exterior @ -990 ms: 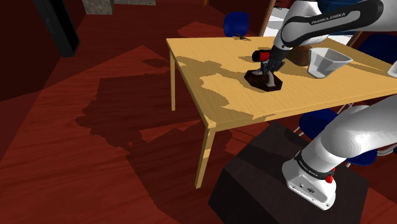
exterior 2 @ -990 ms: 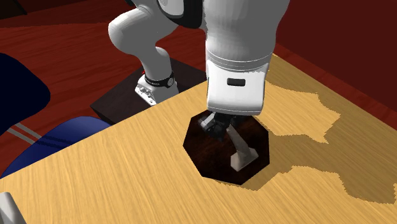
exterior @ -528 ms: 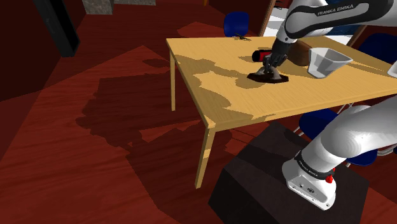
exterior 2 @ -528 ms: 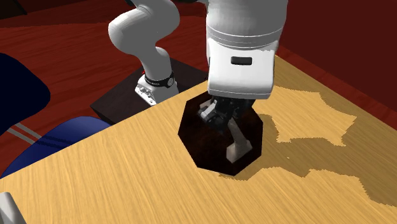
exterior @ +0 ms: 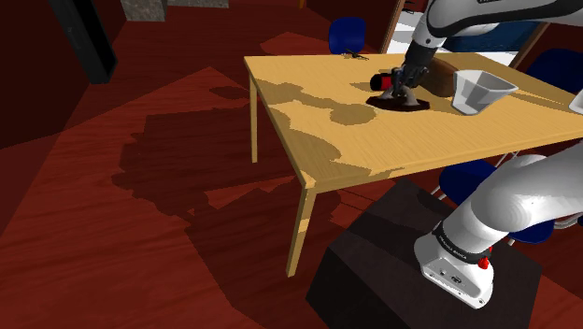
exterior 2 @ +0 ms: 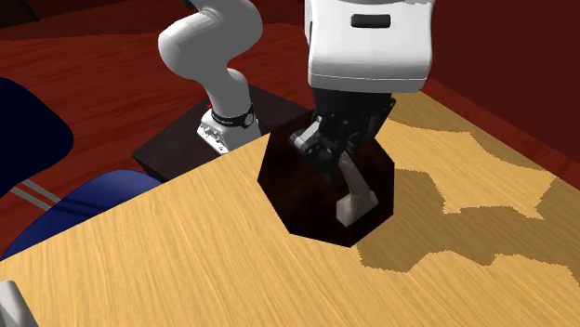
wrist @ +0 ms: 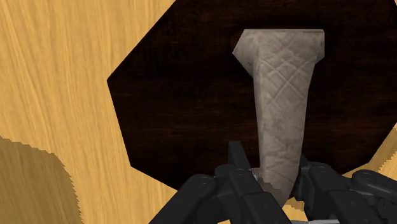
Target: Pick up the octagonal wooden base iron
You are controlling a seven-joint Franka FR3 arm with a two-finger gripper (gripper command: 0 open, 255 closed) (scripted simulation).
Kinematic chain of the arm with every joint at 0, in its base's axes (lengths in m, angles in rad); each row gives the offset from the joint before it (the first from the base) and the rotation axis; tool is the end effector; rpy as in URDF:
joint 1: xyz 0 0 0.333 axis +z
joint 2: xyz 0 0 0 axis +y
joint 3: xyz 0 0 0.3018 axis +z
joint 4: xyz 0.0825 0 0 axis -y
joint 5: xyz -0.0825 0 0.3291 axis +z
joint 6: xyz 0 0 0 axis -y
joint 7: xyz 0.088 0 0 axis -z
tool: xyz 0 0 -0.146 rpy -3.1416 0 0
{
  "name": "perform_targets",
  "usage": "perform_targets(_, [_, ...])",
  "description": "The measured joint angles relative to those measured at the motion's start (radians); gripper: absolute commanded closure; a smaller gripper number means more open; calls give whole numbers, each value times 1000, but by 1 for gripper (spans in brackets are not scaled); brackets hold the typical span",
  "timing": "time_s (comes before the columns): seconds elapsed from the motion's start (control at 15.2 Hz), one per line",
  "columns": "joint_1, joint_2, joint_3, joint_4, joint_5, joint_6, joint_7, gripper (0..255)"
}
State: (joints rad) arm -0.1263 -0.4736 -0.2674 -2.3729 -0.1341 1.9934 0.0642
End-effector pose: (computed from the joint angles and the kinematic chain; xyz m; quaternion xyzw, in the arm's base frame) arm 0.3421 -0.1623 0.4668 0.9808 -0.1909 0.0404 0.0080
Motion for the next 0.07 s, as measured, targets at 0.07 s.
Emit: perform_targets(0.07, [0,0,1,7,1,-7,0,255])
